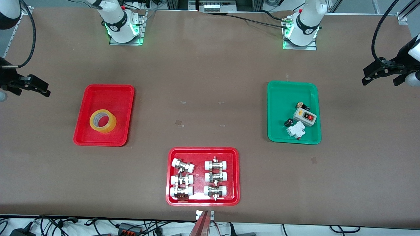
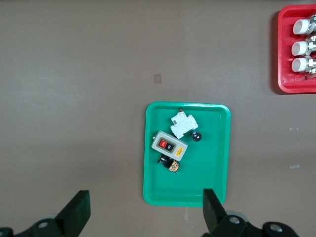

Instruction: Left arm passes tape to right arm into tray

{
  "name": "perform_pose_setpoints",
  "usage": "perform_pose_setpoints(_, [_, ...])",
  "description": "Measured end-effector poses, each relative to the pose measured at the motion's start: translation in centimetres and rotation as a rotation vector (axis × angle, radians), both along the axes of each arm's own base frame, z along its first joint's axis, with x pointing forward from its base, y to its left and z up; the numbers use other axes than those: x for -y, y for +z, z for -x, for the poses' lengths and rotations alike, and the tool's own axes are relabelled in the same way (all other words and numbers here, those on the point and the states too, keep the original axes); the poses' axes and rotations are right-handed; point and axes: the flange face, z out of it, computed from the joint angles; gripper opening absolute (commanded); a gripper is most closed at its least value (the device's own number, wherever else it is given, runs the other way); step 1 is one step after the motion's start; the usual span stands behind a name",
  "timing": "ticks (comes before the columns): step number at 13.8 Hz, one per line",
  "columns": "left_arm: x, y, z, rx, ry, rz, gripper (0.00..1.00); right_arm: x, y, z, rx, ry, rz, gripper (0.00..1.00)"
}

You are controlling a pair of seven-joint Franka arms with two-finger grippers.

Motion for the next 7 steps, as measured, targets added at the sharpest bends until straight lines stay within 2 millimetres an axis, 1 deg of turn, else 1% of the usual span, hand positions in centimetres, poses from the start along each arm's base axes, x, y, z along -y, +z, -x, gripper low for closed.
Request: perform_pose_setpoints(7, [0.00,0.00,0.00,0.000,0.000,0.000,1.00,0.02,0.12,0.24,-0.005,-0.001,0.000,1.00])
